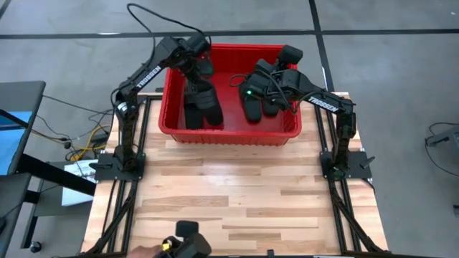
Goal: Pick and place slides into bin
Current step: Put the black slide into the red container
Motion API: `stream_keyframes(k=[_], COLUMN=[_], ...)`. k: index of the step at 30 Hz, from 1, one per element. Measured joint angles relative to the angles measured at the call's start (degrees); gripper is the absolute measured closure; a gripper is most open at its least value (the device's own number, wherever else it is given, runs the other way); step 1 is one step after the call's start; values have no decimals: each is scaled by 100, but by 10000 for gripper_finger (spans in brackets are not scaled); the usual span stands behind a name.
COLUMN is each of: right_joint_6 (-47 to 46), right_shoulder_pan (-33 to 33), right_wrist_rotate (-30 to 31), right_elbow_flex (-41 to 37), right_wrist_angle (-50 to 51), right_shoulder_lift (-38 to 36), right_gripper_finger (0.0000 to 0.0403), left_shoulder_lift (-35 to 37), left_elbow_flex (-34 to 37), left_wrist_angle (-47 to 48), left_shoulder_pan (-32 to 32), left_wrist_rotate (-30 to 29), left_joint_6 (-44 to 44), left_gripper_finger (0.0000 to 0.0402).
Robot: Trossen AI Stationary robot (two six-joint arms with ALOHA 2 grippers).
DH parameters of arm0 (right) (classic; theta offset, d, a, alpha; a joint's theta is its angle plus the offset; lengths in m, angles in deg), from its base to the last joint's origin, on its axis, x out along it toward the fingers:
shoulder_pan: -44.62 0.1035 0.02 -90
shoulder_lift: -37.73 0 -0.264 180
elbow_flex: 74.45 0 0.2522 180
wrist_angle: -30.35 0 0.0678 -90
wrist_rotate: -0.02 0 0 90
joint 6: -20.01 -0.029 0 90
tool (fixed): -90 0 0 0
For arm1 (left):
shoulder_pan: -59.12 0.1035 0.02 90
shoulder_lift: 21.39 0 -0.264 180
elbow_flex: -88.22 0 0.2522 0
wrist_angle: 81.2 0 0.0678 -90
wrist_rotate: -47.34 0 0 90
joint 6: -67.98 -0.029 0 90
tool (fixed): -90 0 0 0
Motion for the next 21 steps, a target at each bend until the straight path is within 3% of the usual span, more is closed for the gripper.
stream_keyframes(k=[12, 21], right_joint_6=[0, 4], right_shoulder_pan=[-83, -81], right_wrist_rotate=[-17, -20], right_elbow_flex=[0, 0], right_wrist_angle=[0, -2], right_shoulder_lift=[4, 7], right_gripper_finger=[143, 143], left_shoulder_lift=[9, -234], left_elbow_flex=[77, 90], left_wrist_angle=[-320, -425], left_shoulder_pan=[-407, -378], left_wrist_rotate=[243, 132], left_joint_6=[-1500, -1670], left_gripper_finger=[401, 401])
